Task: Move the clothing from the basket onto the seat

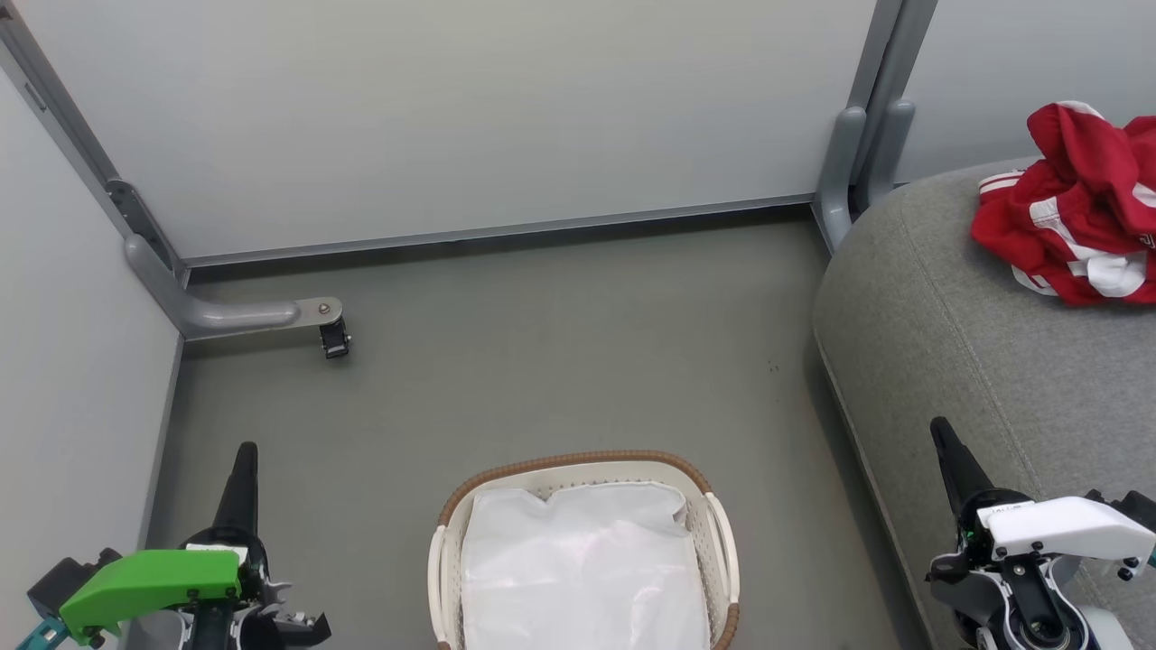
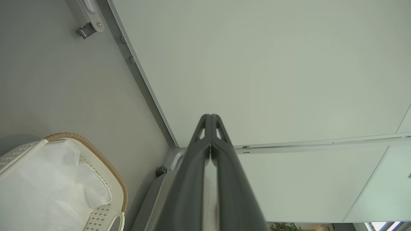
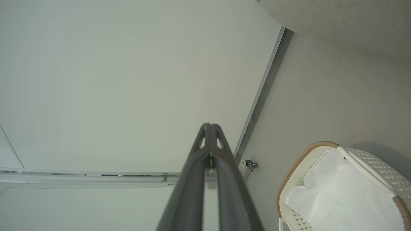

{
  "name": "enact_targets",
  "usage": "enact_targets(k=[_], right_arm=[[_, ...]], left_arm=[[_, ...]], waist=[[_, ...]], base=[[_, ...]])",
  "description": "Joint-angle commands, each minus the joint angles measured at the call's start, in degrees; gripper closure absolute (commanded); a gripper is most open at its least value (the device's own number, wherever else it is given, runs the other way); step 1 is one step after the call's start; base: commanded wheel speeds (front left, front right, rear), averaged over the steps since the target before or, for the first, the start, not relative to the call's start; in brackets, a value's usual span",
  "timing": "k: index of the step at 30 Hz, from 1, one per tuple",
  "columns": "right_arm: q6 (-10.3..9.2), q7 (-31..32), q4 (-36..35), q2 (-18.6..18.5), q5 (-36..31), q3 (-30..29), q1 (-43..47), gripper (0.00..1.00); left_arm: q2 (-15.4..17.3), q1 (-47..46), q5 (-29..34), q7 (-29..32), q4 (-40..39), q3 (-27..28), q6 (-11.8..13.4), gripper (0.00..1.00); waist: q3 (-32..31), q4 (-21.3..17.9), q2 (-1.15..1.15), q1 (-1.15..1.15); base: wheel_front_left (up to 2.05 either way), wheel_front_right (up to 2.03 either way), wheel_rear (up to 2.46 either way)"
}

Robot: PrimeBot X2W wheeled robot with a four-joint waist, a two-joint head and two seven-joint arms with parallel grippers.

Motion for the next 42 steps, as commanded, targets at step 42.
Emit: enact_targets(k=[42], right_arm=[[-0.02,2.6,-1.2,-0.4,10.1,-1.5,-0.8,1.00]], left_arm=[[-0.2,-2.2,-9.0,2.7,-0.7,1.2,-0.9,1.00]], waist=[[-0.1,0.0,0.00,0.00]], base=[[0.00,0.00,0.00]])
